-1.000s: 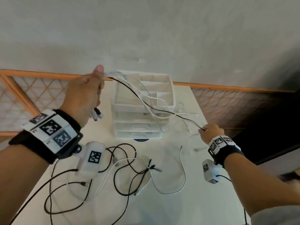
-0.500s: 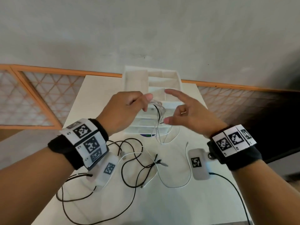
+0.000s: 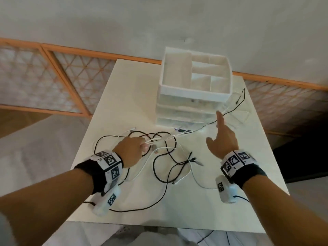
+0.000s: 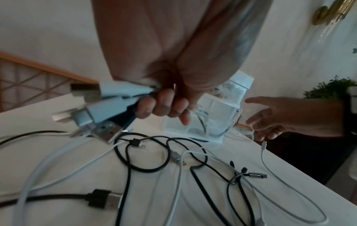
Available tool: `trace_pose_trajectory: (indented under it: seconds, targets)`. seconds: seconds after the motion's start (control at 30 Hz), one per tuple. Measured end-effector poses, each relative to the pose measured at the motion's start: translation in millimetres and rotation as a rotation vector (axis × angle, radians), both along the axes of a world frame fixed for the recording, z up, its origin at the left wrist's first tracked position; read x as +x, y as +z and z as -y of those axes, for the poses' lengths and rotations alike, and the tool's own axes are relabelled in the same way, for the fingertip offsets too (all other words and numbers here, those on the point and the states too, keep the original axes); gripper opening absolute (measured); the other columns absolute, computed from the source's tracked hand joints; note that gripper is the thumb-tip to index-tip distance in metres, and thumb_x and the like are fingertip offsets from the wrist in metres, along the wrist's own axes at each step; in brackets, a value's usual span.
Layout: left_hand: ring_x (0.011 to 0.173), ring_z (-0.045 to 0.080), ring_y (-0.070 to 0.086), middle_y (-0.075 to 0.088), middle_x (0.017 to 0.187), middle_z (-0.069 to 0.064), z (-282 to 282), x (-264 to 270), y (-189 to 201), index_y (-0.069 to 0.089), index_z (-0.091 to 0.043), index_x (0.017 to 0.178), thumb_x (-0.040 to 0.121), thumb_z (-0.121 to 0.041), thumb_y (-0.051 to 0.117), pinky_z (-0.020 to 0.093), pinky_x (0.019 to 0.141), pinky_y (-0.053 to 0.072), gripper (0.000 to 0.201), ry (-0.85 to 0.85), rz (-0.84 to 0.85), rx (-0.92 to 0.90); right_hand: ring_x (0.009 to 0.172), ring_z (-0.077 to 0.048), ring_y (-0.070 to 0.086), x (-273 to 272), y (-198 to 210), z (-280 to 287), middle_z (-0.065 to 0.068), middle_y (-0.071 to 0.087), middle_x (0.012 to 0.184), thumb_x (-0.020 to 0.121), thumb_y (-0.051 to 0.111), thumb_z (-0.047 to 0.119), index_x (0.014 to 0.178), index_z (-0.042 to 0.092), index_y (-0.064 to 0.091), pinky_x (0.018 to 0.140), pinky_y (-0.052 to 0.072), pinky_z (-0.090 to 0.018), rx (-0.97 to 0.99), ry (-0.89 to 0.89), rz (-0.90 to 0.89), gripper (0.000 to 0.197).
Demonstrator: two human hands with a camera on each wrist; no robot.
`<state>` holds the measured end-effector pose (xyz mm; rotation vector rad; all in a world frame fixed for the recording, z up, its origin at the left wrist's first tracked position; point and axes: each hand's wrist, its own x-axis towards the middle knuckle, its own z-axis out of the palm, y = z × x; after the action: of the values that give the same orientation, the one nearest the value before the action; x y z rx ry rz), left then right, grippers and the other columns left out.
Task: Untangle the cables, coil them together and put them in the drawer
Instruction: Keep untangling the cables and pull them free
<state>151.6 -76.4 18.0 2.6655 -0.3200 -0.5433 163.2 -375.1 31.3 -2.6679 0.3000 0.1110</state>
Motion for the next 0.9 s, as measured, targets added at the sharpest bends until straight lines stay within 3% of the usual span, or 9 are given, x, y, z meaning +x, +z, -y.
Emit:
trace_pose_trajectory:
  seconds: [0.13,0.27,0.4,0.47,0.53,0.6,0.67,0.8,0.9]
  targets:
    - [0.076,0.022,0.056,0.063,0.082,-0.001,-7.9,-5.5,-6.8,0.059,-0.018,0.084,0.102,-0.021,0.038,0.029,0.067,0.039,0.028,0.129,-0.063,-0.112,0.086,-0.012,0.055,-51.0,-33.2,-56.8,0.004,0.057,0.117,0.079,0.064,0.014,0.123,0.029,0.060,0.088,0.054,-0.041,0.080,0.371,-0.018,0.046]
    - [0.060,0.014,0.047,0.050,0.066,-0.003,-4.0,-8.0,10.1,0.047,-0.017,0.072,0.096,-0.046,0.053,0.027,0.053,0.031,0.038,0.039,-0.096,-0.134,0.096,-0.023,0.059,-93.9,-65.1,-101.3,0.006,0.038,0.132,0.084,0.067,0.017,0.116,0.033,0.064,0.085,0.051,-0.034,-0.138,0.885,-0.397,0.035]
    - [0.057,0.008,0.049,0.055,0.063,-0.007,3.6,-17.1,13.5,0.052,-0.018,0.073,0.099,-0.048,0.046,0.026,0.056,0.034,0.041,0.019,-0.105,-0.205,0.091,-0.020,0.063,-75.3,-56.3,-98.4,0.006,0.058,0.103,0.086,0.068,0.034,0.095,0.027,0.073,0.082,0.050,-0.037,0.019,0.677,-0.253,0.012]
    - [0.062,0.001,0.056,0.067,0.067,-0.015,7.1,-26.4,11.0,0.058,-0.024,0.079,0.103,-0.043,0.041,0.025,0.065,0.041,0.035,0.009,-0.178,-0.332,0.072,-0.012,0.061,-56.4,-31.3,-85.7,0.007,0.064,0.082,0.085,0.073,0.029,0.084,0.031,0.077,0.073,0.049,-0.033,0.231,0.517,-0.048,0.005]
    - [0.073,0.014,0.063,0.075,0.078,-0.012,8.9,-32.1,8.6,0.054,-0.030,0.081,0.104,-0.043,0.037,0.031,0.073,0.048,0.031,-0.034,-0.227,-0.398,0.057,-0.018,0.064,-40.0,4.4,-70.3,0.000,0.071,0.071,0.085,0.077,0.015,0.075,0.034,0.075,0.066,0.053,-0.033,0.453,0.289,0.071,0.022]
    - [0.066,0.020,0.061,0.075,0.075,-0.003,7.8,-30.5,9.2,0.046,-0.031,0.074,0.104,-0.043,0.036,0.032,0.068,0.048,0.034,-0.015,-0.228,-0.386,0.053,-0.019,0.068,-23.7,34.9,-50.8,0.001,0.072,0.065,0.086,0.075,0.009,0.075,0.032,0.074,0.066,0.056,-0.033,0.586,0.128,0.144,0.025]
    - [0.049,0.008,0.052,0.070,0.070,0.000,3.4,-23.7,11.8,0.045,-0.027,0.072,0.103,-0.042,0.037,0.023,0.053,0.041,0.036,0.067,-0.187,-0.326,0.057,-0.014,0.070,-9.0,53.8,-24.1,0.005,0.072,0.062,0.086,0.075,0.011,0.075,0.026,0.072,0.070,0.057,-0.031,0.603,0.002,0.227,0.019]
    - [0.052,0.014,0.050,0.059,0.067,0.001,-8.5,-11.2,15.7,0.046,-0.021,0.072,0.103,-0.040,0.039,0.026,0.051,0.037,0.036,0.150,-0.124,-0.233,0.075,-0.014,0.074,10.5,72.4,25.9,-0.007,0.077,0.083,0.086,0.074,0.026,0.082,0.024,0.070,0.081,0.058,-0.034,0.549,-0.291,0.508,0.006]
    - [0.050,0.014,0.046,0.057,0.064,-0.001,-4.2,0.1,26.1,0.049,-0.018,0.068,0.102,-0.037,0.042,0.025,0.051,0.038,0.040,0.152,-0.085,-0.317,0.084,-0.012,0.068,16.6,75.0,43.1,-0.007,0.069,0.120,0.090,0.068,0.021,0.115,0.024,0.068,0.075,0.052,-0.021,0.297,-0.292,0.417,0.026]
